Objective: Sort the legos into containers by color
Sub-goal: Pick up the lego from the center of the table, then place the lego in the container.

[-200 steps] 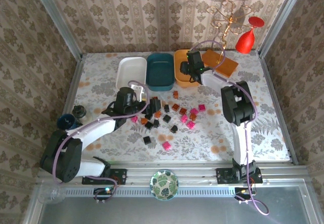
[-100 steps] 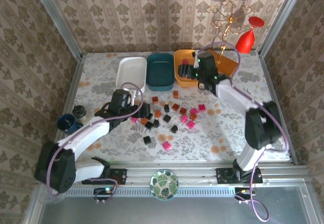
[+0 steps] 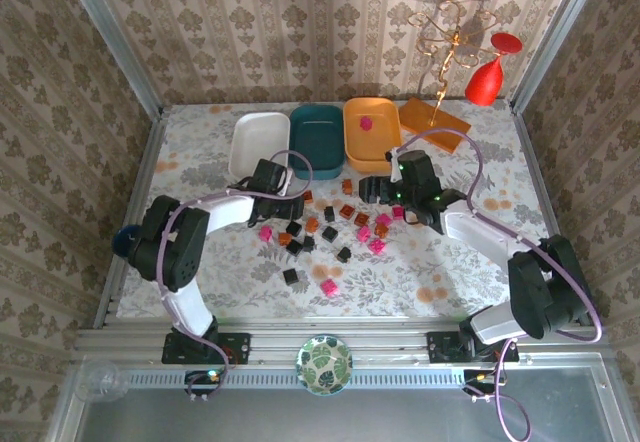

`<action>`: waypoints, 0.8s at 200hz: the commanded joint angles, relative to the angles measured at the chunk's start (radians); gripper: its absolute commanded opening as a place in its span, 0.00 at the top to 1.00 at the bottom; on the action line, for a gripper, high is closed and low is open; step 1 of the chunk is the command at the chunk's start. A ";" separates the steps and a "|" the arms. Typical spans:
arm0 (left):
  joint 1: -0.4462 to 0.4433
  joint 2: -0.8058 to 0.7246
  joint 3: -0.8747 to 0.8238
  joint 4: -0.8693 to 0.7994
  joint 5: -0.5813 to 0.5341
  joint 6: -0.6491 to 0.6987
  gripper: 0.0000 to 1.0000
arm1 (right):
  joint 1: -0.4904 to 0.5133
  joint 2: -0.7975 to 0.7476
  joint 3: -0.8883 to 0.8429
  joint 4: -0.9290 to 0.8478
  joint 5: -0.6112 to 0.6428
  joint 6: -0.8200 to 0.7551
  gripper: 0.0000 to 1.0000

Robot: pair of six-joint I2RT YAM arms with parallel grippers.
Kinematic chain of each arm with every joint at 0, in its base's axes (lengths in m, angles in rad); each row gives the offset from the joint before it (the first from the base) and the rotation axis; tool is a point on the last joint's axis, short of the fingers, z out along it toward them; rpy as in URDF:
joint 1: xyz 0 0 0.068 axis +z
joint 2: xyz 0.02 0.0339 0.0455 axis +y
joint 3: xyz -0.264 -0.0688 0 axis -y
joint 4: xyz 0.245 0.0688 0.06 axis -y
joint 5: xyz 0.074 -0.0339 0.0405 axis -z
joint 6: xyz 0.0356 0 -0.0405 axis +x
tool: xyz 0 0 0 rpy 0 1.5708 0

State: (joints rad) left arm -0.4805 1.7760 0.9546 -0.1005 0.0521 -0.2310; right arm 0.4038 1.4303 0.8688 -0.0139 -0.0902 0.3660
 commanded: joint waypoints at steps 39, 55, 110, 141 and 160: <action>0.008 0.013 0.000 0.010 -0.064 0.015 0.55 | -0.002 -0.062 -0.021 -0.002 -0.003 0.007 0.15; 0.009 -0.029 -0.019 0.046 -0.073 0.012 0.63 | -0.002 -0.068 -0.025 -0.001 -0.015 0.021 0.15; 0.055 -0.269 -0.052 0.172 -0.142 0.023 0.68 | 0.055 -0.148 -0.074 0.039 -0.033 0.002 0.14; 0.129 -0.170 0.107 0.136 -0.141 0.036 0.68 | 0.147 -0.163 -0.122 0.158 -0.028 -0.101 0.13; 0.162 -0.083 0.220 0.120 -0.138 0.039 0.68 | 0.201 -0.160 -0.125 0.187 -0.012 -0.165 0.12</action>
State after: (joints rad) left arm -0.3542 1.5963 1.0622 0.0311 -0.0708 -0.2153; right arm 0.5484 1.2881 0.7578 0.0872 -0.1081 0.3115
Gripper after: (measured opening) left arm 0.338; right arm 0.874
